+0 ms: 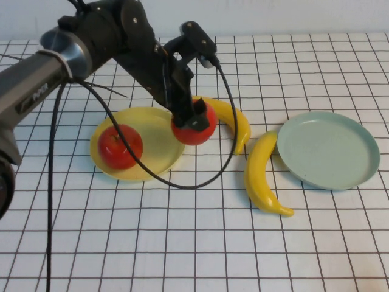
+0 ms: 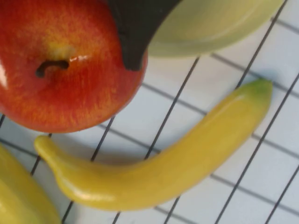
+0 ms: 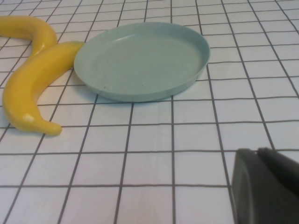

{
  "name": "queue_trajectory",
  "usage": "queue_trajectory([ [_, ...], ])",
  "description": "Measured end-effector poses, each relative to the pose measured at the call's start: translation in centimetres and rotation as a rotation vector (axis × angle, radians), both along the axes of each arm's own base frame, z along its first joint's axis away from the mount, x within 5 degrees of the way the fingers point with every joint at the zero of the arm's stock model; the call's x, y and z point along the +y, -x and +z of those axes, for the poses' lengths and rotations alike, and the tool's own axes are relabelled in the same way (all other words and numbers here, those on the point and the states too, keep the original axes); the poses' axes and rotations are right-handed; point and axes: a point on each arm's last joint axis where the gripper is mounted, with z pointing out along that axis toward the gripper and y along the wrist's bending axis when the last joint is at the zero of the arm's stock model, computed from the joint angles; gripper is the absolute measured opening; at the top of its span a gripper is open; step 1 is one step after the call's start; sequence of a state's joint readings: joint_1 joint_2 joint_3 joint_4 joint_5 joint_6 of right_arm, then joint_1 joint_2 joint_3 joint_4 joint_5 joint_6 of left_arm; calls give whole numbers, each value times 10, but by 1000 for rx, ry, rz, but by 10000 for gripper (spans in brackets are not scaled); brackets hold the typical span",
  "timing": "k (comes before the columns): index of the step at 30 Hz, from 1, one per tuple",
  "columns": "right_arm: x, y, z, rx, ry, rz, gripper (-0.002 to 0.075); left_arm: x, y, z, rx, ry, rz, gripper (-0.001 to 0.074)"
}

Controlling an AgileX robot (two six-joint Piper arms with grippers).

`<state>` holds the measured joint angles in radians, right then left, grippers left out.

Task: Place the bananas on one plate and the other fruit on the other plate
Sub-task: Put one type of fruit in the left plate

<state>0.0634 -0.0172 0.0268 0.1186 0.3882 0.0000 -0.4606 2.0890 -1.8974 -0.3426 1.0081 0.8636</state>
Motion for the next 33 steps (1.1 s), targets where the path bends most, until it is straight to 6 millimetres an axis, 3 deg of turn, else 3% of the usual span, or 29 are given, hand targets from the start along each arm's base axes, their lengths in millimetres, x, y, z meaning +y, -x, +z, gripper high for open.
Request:
queue_trajectory([
  [8, 0, 0, 0, 0, 0, 0, -16, 66, -22, 2, 70, -45, 170, 578],
  [11, 0, 0, 0, 0, 0, 0, -16, 78, -26, 2, 76, -46, 200, 578],
  [18, 0, 0, 0, 0, 0, 0, -16, 79, -29, 3, 57, -30, 234, 577],
  [24, 0, 0, 0, 0, 0, 0, -16, 77, -37, -11, 66, -20, 271, 577],
  [30, 0, 0, 0, 0, 0, 0, -16, 76, -43, -25, 84, -13, 302, 663],
  [33, 0, 0, 0, 0, 0, 0, -16, 75, -43, -27, 88, -4, 305, 667],
])
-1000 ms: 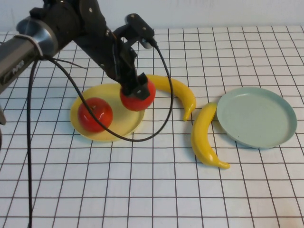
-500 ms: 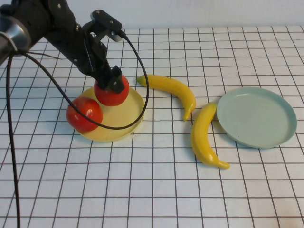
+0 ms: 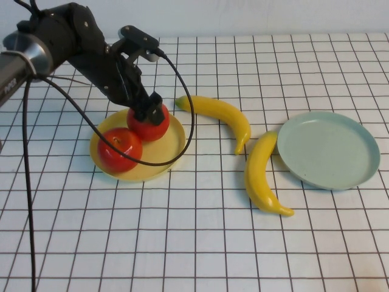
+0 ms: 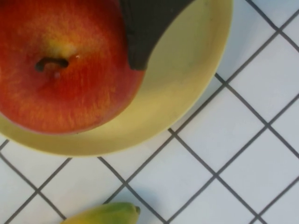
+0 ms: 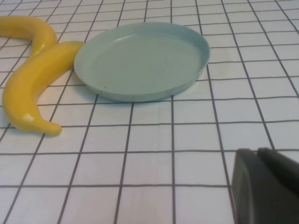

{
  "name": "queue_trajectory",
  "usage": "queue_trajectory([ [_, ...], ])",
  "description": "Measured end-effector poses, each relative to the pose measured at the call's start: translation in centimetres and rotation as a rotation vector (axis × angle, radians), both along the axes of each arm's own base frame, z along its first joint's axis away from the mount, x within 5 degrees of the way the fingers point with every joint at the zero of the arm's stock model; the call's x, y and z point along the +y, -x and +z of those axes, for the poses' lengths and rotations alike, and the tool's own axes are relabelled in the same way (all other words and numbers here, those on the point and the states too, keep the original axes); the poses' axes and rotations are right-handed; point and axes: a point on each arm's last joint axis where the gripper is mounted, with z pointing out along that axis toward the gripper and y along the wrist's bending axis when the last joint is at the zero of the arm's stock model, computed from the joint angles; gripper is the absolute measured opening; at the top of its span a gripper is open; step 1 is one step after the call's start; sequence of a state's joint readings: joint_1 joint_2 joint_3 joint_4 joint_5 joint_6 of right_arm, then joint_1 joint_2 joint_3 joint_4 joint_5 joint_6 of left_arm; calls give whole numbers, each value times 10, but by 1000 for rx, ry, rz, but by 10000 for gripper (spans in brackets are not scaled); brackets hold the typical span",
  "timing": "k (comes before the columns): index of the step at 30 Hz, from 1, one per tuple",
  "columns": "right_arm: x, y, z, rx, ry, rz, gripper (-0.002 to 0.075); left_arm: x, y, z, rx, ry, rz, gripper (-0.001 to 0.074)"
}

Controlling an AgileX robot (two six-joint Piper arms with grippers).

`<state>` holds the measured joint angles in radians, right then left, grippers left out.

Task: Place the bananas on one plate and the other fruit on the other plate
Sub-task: Put one type of fruit in the left plate

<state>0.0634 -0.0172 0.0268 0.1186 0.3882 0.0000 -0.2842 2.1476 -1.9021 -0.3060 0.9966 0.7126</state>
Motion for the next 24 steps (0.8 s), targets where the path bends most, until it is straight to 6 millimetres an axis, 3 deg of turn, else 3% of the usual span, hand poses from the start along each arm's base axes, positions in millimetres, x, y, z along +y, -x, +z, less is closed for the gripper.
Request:
queue_trajectory([
  [15, 0, 0, 0, 0, 0, 0, -16, -2, 2, 8, -9, 39, -3, 668],
  [19, 0, 0, 0, 0, 0, 0, -16, -1, 7, 23, -41, 49, -10, 668],
  [24, 0, 0, 0, 0, 0, 0, -16, 2, 19, 58, -105, 65, -28, 668],
])
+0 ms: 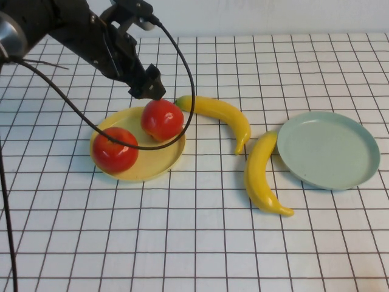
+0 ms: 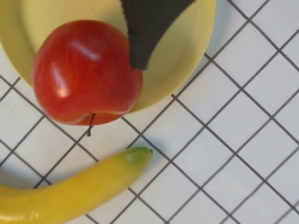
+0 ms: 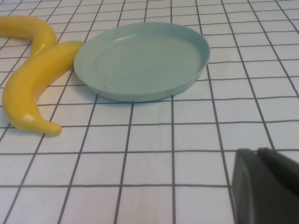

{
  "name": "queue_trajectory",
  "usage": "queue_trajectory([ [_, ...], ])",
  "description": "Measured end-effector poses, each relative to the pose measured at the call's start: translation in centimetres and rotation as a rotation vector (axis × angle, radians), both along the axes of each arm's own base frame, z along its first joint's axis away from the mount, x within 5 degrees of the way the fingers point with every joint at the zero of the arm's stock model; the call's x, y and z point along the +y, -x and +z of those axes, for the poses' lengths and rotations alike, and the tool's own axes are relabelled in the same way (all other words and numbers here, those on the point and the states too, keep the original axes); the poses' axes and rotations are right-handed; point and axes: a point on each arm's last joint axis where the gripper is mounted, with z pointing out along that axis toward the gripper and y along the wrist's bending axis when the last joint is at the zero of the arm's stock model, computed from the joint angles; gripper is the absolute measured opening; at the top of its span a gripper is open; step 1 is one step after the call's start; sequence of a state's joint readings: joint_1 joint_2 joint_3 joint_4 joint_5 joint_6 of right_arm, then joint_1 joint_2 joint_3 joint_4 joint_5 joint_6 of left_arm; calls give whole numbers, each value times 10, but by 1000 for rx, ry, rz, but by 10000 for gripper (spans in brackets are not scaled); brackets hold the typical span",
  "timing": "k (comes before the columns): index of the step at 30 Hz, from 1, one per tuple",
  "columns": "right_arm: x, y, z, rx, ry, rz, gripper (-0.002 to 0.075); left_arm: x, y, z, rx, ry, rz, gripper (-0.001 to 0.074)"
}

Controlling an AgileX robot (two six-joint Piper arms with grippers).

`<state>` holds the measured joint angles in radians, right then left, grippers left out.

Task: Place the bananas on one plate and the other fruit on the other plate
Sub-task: Put one type of fruit in the left plate, then put another type of fruit in the right plate

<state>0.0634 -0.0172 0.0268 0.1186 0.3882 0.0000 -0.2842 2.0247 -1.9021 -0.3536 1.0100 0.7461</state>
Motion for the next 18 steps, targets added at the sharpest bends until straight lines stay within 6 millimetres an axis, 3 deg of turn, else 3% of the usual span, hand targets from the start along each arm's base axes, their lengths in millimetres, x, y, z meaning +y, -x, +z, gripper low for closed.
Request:
queue_trajectory([
  [7, 0, 0, 0, 0, 0, 0, -16, 10, 27, 40, 6, -13, 20, 640],
  [10, 0, 0, 0, 0, 0, 0, -16, 8, 39, 46, 93, 20, -8, 503],
  [15, 0, 0, 0, 0, 0, 0, -16, -3, 50, 49, 159, 155, -59, 201],
  [18, 0, 0, 0, 0, 0, 0, -16, -6, 62, 56, 159, 222, -114, 79],
])
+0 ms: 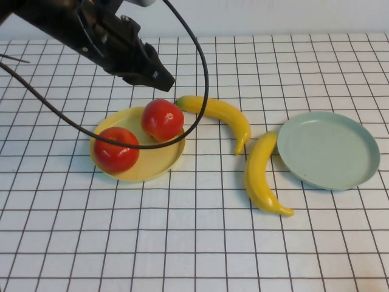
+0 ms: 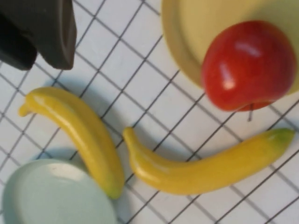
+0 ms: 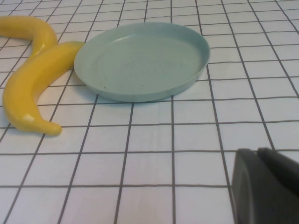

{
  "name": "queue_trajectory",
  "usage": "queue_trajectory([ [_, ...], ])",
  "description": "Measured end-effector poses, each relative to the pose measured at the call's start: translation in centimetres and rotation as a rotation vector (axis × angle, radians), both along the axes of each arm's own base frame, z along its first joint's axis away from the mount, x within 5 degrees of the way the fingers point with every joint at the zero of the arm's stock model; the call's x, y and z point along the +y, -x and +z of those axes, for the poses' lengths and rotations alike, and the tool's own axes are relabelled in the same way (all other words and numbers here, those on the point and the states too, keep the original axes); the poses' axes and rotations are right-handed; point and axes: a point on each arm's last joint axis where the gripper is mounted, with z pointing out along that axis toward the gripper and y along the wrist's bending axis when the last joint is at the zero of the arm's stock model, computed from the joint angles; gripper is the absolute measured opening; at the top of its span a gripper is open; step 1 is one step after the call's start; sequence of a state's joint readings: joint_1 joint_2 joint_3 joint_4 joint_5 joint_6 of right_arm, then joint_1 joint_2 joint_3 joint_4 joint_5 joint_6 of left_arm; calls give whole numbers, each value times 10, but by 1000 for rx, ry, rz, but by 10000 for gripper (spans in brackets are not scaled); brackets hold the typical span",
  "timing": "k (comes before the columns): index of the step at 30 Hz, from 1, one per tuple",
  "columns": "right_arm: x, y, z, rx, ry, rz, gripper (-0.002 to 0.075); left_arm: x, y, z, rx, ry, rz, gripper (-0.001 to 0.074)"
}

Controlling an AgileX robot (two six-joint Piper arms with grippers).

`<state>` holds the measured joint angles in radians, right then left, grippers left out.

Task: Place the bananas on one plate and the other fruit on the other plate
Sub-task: Put another type of fruit in the right plate

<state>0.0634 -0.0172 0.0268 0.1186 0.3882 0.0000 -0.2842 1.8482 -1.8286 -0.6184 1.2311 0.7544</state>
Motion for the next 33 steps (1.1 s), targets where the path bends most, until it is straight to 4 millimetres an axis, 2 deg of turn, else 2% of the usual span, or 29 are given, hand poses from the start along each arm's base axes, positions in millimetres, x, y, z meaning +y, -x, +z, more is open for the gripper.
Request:
queue_trajectory([
  [3, 0, 0, 0, 0, 0, 0, -16, 0, 20, 12, -28, 70, -66, 27],
  [6, 0, 0, 0, 0, 0, 0, -16, 6, 48, 27, -65, 97, -90, 11],
  [10, 0, 0, 0, 0, 0, 0, -16, 20, 87, 45, -150, 126, 1, 4],
  [14, 0, 0, 0, 0, 0, 0, -16, 41, 120, 39, -182, 149, 230, 0],
  [20, 0, 0, 0, 0, 0, 0, -16, 80, 183, 9, -157, 121, 560, 0],
  [23, 0, 0, 0, 0, 0, 0, -16, 96, 211, 4, -238, 66, 598, 0],
  [27, 0, 0, 0, 0, 0, 0, -16, 113, 242, 12, -388, 30, 611, 0],
  [30, 0, 0, 0, 0, 0, 0, -16, 123, 259, 20, -471, -1, 623, 0],
  [33, 0, 0, 0, 0, 0, 0, -16, 132, 274, 20, -471, -27, 667, 0],
])
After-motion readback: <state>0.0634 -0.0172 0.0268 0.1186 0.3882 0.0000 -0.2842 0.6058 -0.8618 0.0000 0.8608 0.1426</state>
